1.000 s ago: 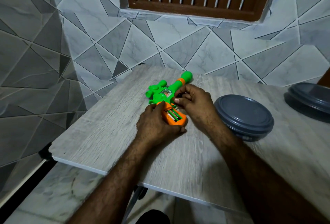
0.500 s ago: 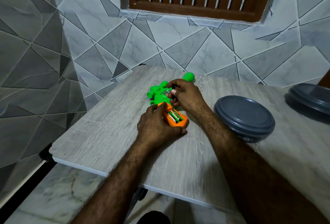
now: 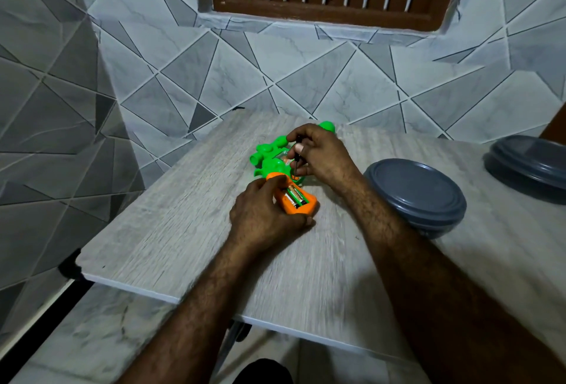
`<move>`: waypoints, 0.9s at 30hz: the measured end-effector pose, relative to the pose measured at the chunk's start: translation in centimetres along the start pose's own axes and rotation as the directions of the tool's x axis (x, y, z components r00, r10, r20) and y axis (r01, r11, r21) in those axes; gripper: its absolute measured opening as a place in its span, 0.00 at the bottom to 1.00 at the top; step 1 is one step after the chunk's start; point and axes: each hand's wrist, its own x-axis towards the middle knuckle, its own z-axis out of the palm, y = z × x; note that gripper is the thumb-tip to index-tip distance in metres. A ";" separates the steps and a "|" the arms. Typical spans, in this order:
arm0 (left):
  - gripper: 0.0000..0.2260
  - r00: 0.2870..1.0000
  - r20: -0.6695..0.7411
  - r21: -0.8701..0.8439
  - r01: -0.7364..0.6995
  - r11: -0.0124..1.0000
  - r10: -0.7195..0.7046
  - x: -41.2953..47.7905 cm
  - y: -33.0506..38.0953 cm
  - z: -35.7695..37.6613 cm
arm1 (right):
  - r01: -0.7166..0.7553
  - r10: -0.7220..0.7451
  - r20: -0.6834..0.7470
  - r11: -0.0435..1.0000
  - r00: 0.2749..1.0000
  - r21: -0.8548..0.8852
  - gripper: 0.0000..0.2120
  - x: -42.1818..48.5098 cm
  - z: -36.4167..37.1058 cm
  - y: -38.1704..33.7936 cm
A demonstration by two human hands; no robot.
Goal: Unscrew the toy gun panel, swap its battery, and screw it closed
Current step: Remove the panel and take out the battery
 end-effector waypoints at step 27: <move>0.44 1.000 -0.008 0.008 -0.023 1.000 0.023 0.1 -0.1 0.5 | -0.095 0.091 0.059 0.994 0.994 0.060 0.11 0.8 0.9 -0.3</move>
